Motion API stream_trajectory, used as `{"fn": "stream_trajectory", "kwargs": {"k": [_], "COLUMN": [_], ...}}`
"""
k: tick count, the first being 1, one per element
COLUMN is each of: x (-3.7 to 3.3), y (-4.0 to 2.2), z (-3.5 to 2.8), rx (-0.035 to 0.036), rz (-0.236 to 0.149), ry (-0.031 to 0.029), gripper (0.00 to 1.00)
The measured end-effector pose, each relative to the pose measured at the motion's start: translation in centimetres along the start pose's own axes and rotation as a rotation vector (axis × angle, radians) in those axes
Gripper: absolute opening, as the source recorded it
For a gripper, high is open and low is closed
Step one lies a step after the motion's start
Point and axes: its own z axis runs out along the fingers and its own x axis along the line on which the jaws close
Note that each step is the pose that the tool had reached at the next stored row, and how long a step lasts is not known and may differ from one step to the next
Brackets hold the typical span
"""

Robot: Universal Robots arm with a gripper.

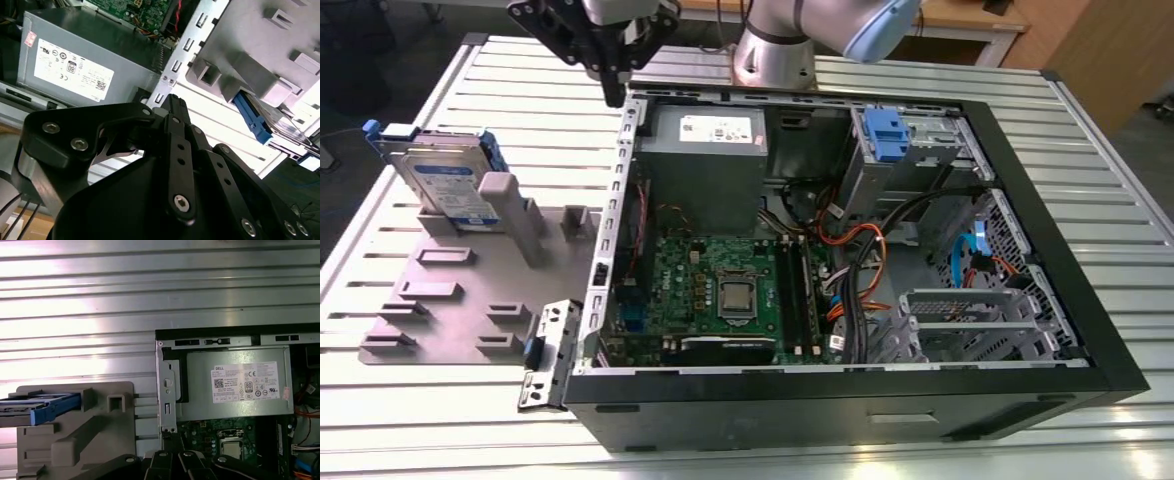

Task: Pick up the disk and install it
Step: 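Reach for the disk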

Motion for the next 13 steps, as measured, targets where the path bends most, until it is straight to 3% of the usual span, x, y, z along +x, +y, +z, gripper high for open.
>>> {"fn": "stream_trajectory", "kwargs": {"k": [13], "x": [3.15], "y": [-0.14], "z": [0.15], "rx": [0.0], "rz": [0.0], "ry": [0.0], "gripper": [0.11]}}
